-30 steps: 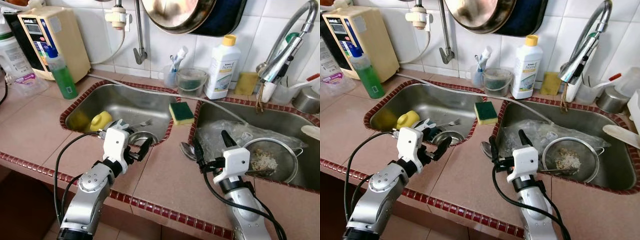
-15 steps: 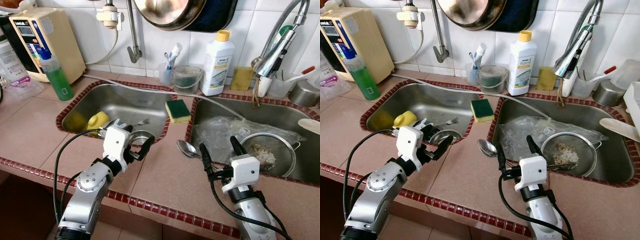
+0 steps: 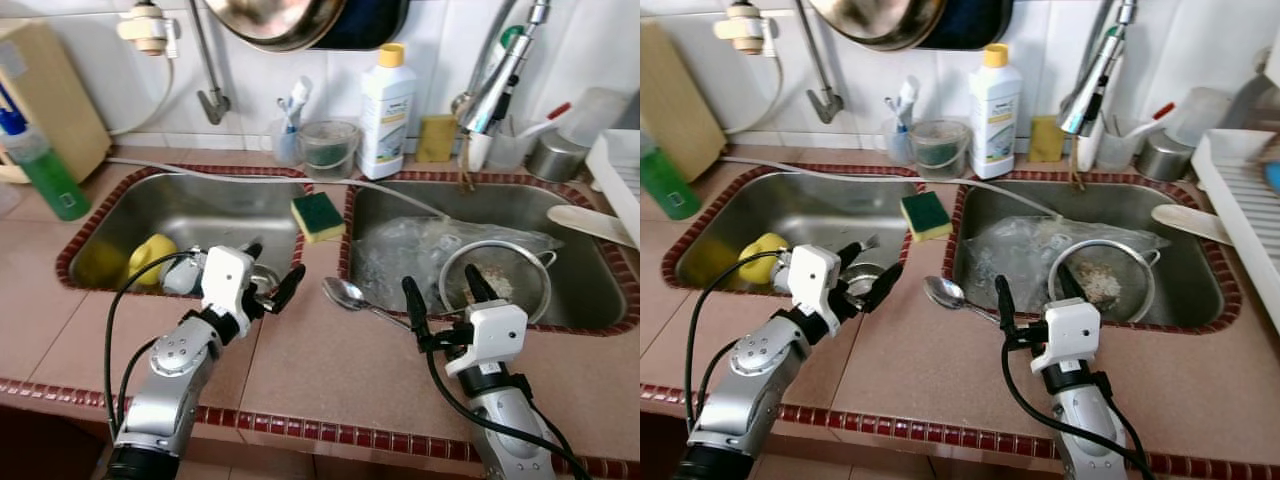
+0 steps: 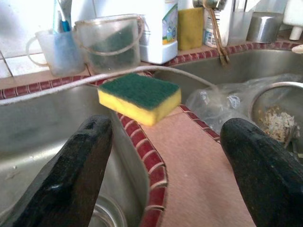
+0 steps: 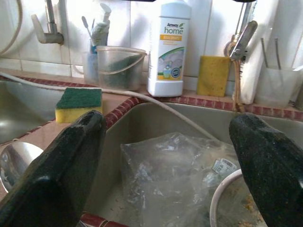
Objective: Kitchen organization
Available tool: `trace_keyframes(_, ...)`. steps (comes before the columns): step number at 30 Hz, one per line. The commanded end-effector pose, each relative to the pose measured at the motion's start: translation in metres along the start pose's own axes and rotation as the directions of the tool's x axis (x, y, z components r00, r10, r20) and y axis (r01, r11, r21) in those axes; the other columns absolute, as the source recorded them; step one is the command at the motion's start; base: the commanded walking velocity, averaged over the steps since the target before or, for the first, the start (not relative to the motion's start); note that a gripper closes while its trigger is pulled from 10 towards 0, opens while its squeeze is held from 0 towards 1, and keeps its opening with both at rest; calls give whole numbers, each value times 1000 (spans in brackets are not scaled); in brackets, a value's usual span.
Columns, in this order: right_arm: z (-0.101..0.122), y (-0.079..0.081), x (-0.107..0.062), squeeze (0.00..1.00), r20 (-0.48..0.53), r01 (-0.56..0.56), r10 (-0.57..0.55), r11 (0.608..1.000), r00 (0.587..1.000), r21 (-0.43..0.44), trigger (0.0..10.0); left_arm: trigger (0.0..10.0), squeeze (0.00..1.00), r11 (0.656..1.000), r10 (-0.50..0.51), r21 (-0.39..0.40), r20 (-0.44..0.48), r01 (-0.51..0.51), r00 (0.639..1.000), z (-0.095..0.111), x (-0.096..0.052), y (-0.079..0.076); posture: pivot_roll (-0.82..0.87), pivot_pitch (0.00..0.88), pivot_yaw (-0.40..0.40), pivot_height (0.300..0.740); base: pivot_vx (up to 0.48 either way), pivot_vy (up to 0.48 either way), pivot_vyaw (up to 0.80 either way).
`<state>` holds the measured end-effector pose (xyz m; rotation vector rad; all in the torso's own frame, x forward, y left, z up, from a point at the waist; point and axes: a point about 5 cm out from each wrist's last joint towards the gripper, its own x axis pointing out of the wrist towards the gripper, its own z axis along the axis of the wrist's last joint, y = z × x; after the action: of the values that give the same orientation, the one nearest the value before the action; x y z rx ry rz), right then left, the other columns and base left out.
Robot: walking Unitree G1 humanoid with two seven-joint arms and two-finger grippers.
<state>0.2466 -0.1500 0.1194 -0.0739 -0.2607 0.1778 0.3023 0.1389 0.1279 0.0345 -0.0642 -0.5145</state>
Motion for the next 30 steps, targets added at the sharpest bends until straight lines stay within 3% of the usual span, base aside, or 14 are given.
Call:
trace_keyframes(1,1,3,2,0,6,-20,20,1000,1000,2,10000,10000,0,1000,13,-3,4,-13,1000,0,-3,6,-161,43,61,740,0,0,-731)
trace_keyframes(5,3,3,3,0,24,-31,31,1000,999,-2,10000,10000,0,999,48,-28,36,-47,998,3,-5,10,-157,39,57,740,0,-480,-259)
trace_keyframes(6,2,4,3,0,19,-37,37,999,999,-6,10000,10000,0,997,61,-56,48,-58,997,4,-5,11,-157,38,56,740,0,0,0)
trace_keyframes(16,0,7,-2,0,14,-60,60,998,998,-7,10000,10000,0,996,72,-59,48,-69,996,3,-9,14,-158,36,56,740,0,0,0)
trace_keyframes(25,-8,5,-15,0,-28,-109,109,994,994,-22,10000,10000,0,996,-81,-38,-20,80,996,-5,-13,-6,-160,42,64,740,0,0,0)
trace_keyframes(28,-10,5,-21,0,-41,-162,158,981,987,-110,10000,10000,0,992,-126,-35,-28,125,992,-6,-13,-15,-162,43,65,740,0,0,0)
trace_keyframes(30,-13,2,-30,0,-59,-143,137,984,989,-103,10000,10000,0,986,-165,1,-41,165,985,-10,-13,-22,-163,47,65,740,0,0,0)
